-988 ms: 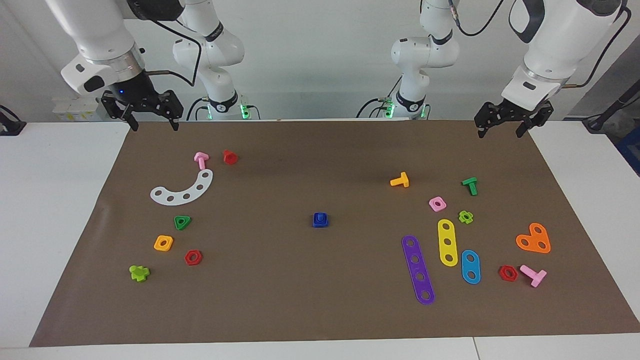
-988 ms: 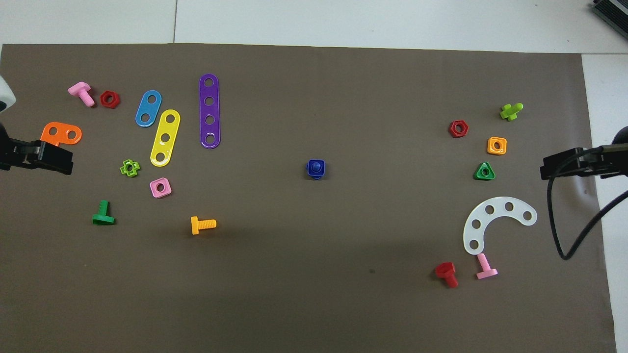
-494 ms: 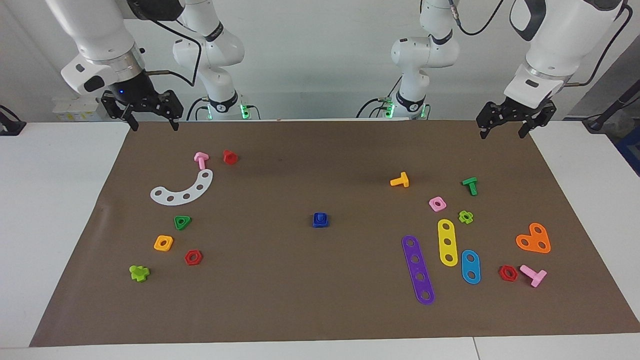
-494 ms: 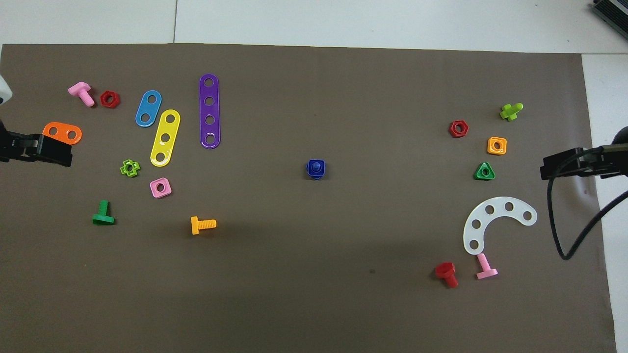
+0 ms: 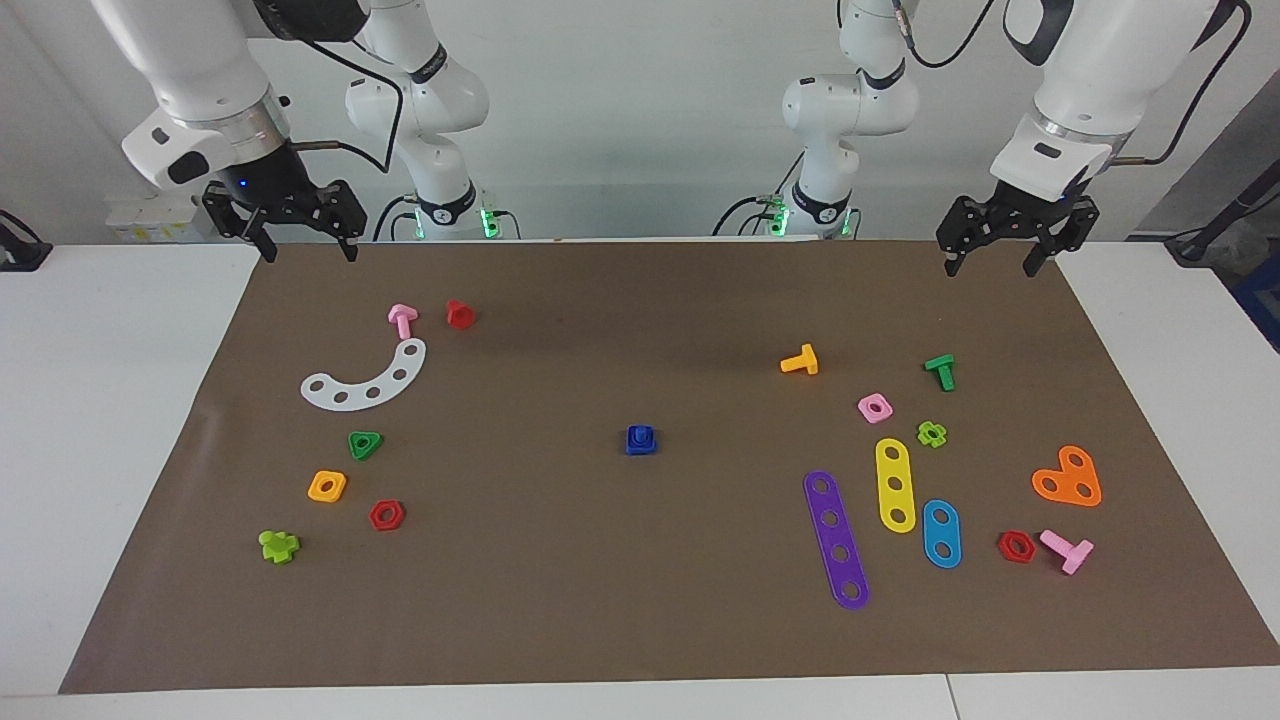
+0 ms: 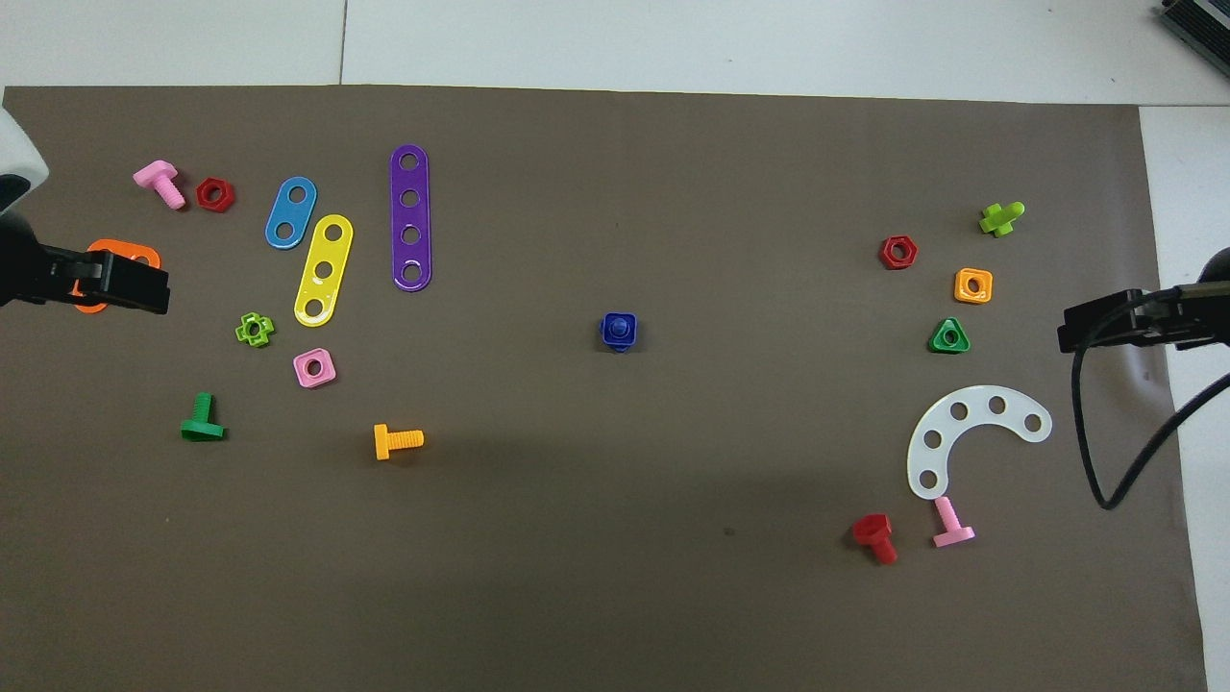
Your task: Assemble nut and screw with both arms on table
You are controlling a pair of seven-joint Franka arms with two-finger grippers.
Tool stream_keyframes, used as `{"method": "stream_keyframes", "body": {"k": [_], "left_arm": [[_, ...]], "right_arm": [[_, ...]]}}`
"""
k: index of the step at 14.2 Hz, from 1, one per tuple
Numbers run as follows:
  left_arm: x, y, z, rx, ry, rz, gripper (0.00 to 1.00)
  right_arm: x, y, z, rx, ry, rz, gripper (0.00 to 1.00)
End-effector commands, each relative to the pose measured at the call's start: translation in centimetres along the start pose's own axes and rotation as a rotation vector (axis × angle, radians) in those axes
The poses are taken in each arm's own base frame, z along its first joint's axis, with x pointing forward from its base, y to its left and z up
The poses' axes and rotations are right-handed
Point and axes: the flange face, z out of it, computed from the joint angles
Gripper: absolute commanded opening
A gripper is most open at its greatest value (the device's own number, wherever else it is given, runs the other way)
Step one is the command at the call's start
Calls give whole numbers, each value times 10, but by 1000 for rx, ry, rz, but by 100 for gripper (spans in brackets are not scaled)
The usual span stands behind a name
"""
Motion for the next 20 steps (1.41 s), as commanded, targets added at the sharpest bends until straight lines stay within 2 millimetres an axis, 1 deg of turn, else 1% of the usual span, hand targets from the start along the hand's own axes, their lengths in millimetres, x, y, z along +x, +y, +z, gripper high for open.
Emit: {"method": "stream_keyframes", "body": {"k": [1, 4, 10, 12, 13, 14, 17, 20], "left_arm": [[2, 0, -2, -15, 8, -22, 100], [0, 0, 3, -20, -7, -21, 100], [-5, -2, 4, -26, -22, -12, 100], [-5, 0, 4, -66, -28, -15, 100], [-6, -7, 6, -67, -35, -26, 100], [-8, -6, 10, -68, -47, -21, 100], [-8, -11, 10, -66, -49, -21, 100], [-9, -27, 11, -65, -49, -50, 100]], "right_arm": [[-7, 1, -2, 13, 9, -27, 100], [-7, 2, -2, 15, 9, -25, 100], [-7, 1, -2, 15, 9, -27, 100], [-7, 1, -2, 15, 9, -27, 100], [-6, 1, -2, 15, 10, -27, 100], [-7, 1, -2, 13, 9, -27, 100], [-7, 1, -2, 15, 9, -27, 100], [-6, 1, -2, 15, 10, -27, 100]]}}
